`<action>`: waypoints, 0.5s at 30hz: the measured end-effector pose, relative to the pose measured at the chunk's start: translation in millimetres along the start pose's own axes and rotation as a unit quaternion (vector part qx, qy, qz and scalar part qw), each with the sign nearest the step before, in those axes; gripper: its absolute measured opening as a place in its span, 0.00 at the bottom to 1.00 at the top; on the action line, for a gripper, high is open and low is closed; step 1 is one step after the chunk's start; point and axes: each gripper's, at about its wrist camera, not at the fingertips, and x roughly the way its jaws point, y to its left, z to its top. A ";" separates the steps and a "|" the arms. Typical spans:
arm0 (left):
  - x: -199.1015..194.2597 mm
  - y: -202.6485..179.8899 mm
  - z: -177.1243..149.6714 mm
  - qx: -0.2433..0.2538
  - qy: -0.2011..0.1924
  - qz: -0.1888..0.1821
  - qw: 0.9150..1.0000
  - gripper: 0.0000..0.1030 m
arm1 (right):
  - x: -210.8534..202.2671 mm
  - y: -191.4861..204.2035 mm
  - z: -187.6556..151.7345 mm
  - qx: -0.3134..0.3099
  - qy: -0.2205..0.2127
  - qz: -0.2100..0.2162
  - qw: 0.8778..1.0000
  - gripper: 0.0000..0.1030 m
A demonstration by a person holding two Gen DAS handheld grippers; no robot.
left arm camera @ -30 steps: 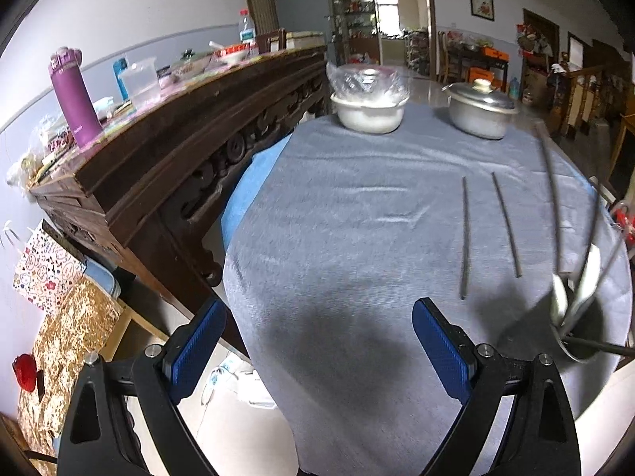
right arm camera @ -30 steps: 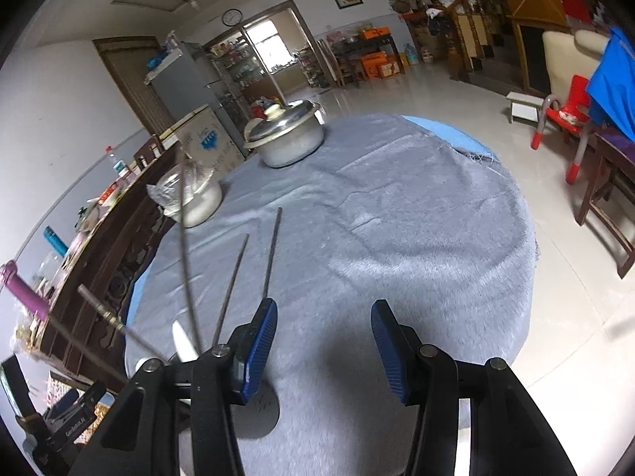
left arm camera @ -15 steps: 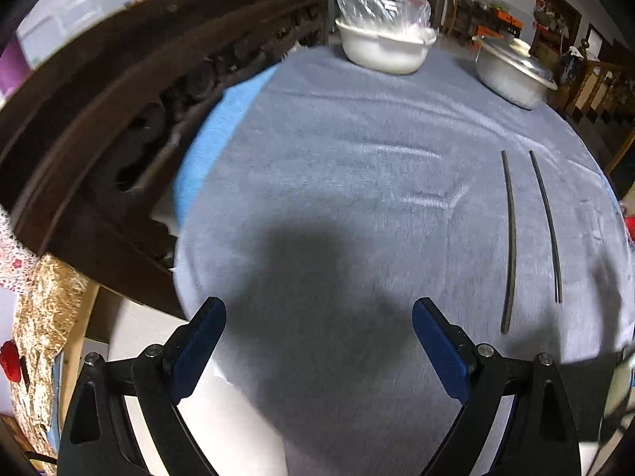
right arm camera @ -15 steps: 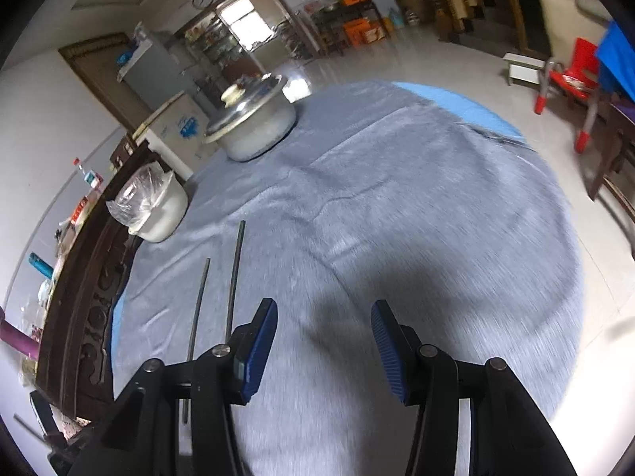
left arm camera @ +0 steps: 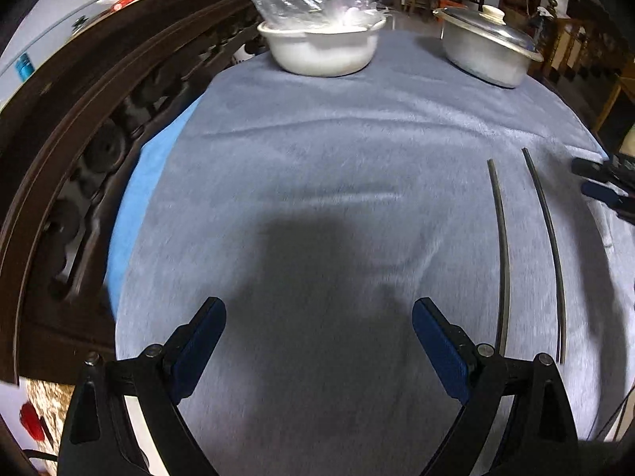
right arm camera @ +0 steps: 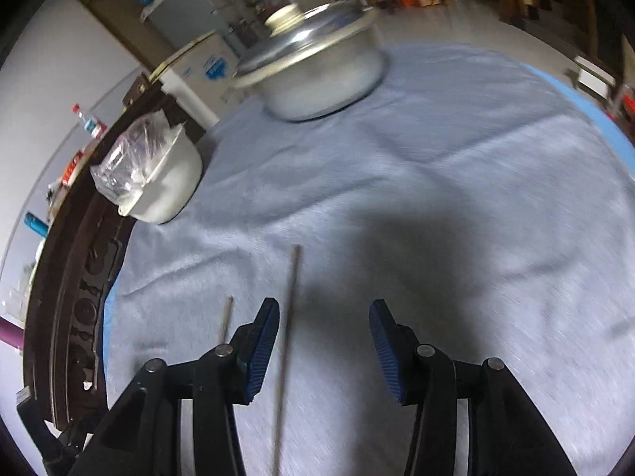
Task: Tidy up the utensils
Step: 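Move both tools toward the last two black chopsticks on the cloth, then grasp one black chopstick with the right tool while the left tool grasps the other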
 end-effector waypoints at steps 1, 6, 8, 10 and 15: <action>2.2 -1.2 4.1 0.002 -0.001 -0.001 1.000 0.92 | 6.0 4.6 4.1 -0.005 0.004 -0.005 1.000 0.49; 8.3 -3.5 19.8 0.008 -0.005 -0.012 1.000 0.92 | 45.5 28.4 20.4 -0.026 0.038 -0.057 0.997 0.42; 9.8 -6.9 25.2 0.015 -0.010 -0.014 1.000 0.92 | 52.4 30.1 21.5 -0.028 0.049 -0.077 0.995 0.36; 10.3 -11.4 31.0 0.022 -0.015 -0.021 0.999 0.90 | 55.7 36.9 21.6 -0.044 0.047 -0.100 0.993 0.31; 11.8 -33.6 48.9 0.047 -0.021 -0.067 0.996 0.73 | 56.2 41.9 12.3 -0.079 0.041 -0.117 0.989 0.07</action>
